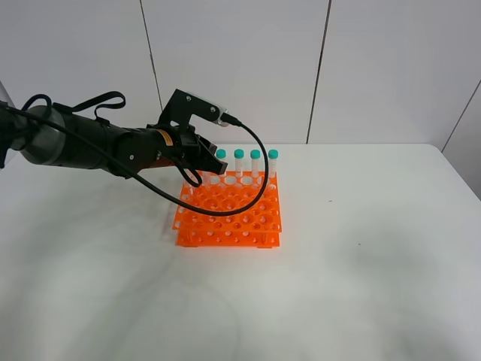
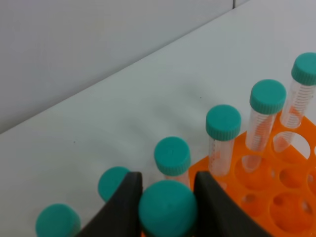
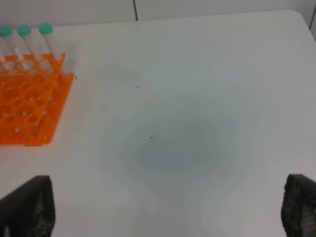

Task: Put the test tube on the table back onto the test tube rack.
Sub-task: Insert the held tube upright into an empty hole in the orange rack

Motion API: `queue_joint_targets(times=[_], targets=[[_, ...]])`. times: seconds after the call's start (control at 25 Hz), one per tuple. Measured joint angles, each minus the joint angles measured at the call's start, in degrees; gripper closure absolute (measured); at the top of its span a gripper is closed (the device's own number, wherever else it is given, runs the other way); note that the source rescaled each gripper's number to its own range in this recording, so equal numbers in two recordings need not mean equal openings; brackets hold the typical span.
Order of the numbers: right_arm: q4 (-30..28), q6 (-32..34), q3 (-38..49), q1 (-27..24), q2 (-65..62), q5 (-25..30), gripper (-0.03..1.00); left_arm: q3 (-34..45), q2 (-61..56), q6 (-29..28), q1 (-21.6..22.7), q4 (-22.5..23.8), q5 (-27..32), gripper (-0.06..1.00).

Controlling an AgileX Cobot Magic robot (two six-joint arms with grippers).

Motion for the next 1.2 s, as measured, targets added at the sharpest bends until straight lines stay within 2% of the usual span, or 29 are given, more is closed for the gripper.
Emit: queue_joint_targets(times=[0.92,1.2], targets=[[0.0,0.0,0.0,0.0,0.0,0.0,-0.03,0.1,2.0,-0.6,0.2,0.0,-0.5,0.94],[0.0,0.0,0.0,0.0,0.0,0.0,-0.03,2.0,2.2,-1.7,1.0,0.0,-3.1,0.94]])
